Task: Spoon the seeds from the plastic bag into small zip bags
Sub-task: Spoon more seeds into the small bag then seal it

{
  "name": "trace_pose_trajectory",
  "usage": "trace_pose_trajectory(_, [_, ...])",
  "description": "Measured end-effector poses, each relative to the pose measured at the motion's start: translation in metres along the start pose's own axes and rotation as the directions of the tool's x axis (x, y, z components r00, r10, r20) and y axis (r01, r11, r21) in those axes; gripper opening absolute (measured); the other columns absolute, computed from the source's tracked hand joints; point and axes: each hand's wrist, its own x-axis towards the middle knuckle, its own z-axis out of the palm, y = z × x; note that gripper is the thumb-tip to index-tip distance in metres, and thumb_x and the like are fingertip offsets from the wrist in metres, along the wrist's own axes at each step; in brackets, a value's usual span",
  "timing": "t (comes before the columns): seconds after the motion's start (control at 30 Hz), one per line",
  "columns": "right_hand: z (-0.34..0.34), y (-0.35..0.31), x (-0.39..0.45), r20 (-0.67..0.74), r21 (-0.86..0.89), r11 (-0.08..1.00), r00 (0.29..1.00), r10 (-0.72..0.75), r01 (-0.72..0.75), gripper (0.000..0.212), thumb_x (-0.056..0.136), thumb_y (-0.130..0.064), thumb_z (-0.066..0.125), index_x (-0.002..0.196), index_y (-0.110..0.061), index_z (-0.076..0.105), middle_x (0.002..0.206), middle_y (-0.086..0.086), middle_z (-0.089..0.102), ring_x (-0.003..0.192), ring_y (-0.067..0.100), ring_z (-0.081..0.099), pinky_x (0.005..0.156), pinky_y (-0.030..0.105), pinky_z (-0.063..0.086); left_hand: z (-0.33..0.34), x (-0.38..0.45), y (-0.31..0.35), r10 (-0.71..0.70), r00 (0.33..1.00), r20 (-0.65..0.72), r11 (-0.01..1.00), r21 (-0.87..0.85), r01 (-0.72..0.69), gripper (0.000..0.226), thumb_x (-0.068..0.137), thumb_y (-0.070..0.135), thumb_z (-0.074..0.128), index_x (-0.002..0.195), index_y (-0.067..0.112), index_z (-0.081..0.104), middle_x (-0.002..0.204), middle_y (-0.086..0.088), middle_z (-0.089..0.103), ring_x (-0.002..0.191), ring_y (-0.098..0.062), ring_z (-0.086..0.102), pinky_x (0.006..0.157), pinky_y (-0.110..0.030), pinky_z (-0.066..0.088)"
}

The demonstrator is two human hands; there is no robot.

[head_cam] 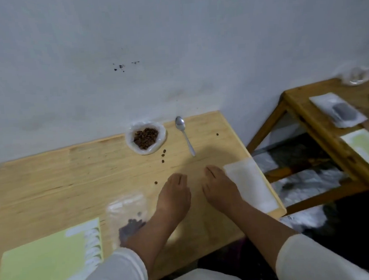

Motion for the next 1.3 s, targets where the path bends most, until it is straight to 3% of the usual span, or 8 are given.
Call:
trace_pose_trajectory(0.17, [0.013,0.083,-0.03,0.068,0.142,0.965,0.975,0.212,-0.22,0.059,0.084,-0.031,0.03,0.12,0.008,0.056,0.119,0.024,0.061,0.111,0.034,0.06,0.086,0.042,0.055,0.051,0.019,0.05,0.057,0.991,0.12,0.994,0.082,-0.067,0.043,0.096,0.02,0.041,0.135,0.004,0.042,0.136,-0.013,0.046,0.125,-0.025,0.042,0.104,-0.028,0.033])
trace_pose_trajectory(0.3, [0.037,0.116,-0.041,0.068,0.107,0.974,0.979,0.195,-0.201,0.071,0.085,-0.038,0.015,0.141,0.003,0.031,0.144,0.021,0.038,0.134,0.029,0.037,0.109,0.039,0.037,0.082,0.035,0.073,0.016,0.994,0.111,1.0,0.019,-0.019,0.048,0.099,0.023,0.034,0.144,0.006,0.026,0.147,-0.009,0.031,0.134,-0.021,0.03,0.107,-0.024,0.024])
trace_pose_trajectory(0.43, [0.046,0.121,-0.042,0.097,0.197,0.958,0.977,0.191,-0.207,0.073,0.085,-0.043,0.014,0.144,0.0,0.026,0.149,0.017,0.032,0.138,0.027,0.03,0.112,0.036,0.031,0.102,0.056,0.076,-0.081,0.993,0.088,0.993,-0.083,0.088,0.049,0.094,0.025,0.04,0.14,0.008,0.035,0.14,-0.012,0.042,0.127,-0.025,0.041,0.104,-0.028,0.031])
trace_pose_trajectory(0.6, [0.039,0.12,-0.045,0.109,0.282,0.937,0.977,0.182,-0.206,0.061,0.082,-0.034,0.035,0.128,0.004,0.05,0.128,0.021,0.056,0.117,0.032,0.057,0.092,0.042,0.05,0.108,0.078,0.084,-0.085,0.995,0.05,0.993,-0.083,0.089,0.05,0.092,0.023,0.049,0.137,0.002,0.04,0.132,-0.017,0.049,0.124,-0.031,0.042,0.105,-0.032,0.031])
trace_pose_trajectory(0.77, [0.032,0.119,-0.048,0.09,0.308,0.927,0.977,0.194,-0.213,0.069,0.081,-0.039,0.026,0.135,0.0,0.043,0.138,0.019,0.048,0.128,0.03,0.047,0.103,0.042,0.039,0.107,0.079,0.088,-0.056,0.998,0.0,0.994,-0.091,0.056,0.039,0.092,0.02,0.051,0.13,0.008,0.05,0.128,-0.011,0.055,0.12,-0.026,0.047,0.103,-0.026,0.031])
trace_pose_trajectory(1.0, [0.032,0.119,-0.051,0.003,0.361,0.913,0.979,0.203,-0.191,0.058,0.077,-0.024,0.055,0.128,0.005,0.05,0.13,0.023,0.055,0.12,0.034,0.055,0.096,0.046,0.045,0.115,0.069,0.088,-0.007,0.993,-0.116,0.999,-0.046,0.002,0.038,0.088,0.013,0.06,0.125,0.006,0.058,0.123,-0.014,0.061,0.114,-0.028,0.055,0.101,-0.028,0.036])
trace_pose_trajectory(1.17, [0.025,0.122,-0.051,0.019,0.397,0.905,0.988,0.155,-0.15,0.06,0.093,-0.024,0.048,0.145,-0.003,0.025,0.153,0.015,0.025,0.142,0.025,0.022,0.115,0.034,0.017,0.113,0.068,0.094,-0.008,0.989,-0.145,0.99,-0.141,-0.013,0.029,0.09,0.012,0.056,0.118,0.013,0.061,0.112,-0.006,0.063,0.103,-0.02,0.055,0.09,-0.014,0.033])
trace_pose_trajectory(1.3, [0.027,0.132,-0.044,0.023,0.37,0.921,0.992,0.124,-0.124,0.056,0.093,-0.035,0.033,0.141,-0.005,0.035,0.146,0.014,0.036,0.135,0.026,0.033,0.112,0.032,0.027,0.104,0.072,0.1,-0.066,0.979,-0.191,0.959,-0.282,0.01,0.024,0.092,0.007,0.051,0.11,0.014,0.066,0.099,-0.003,0.066,0.088,-0.014,0.06,0.079,-0.01,0.038])
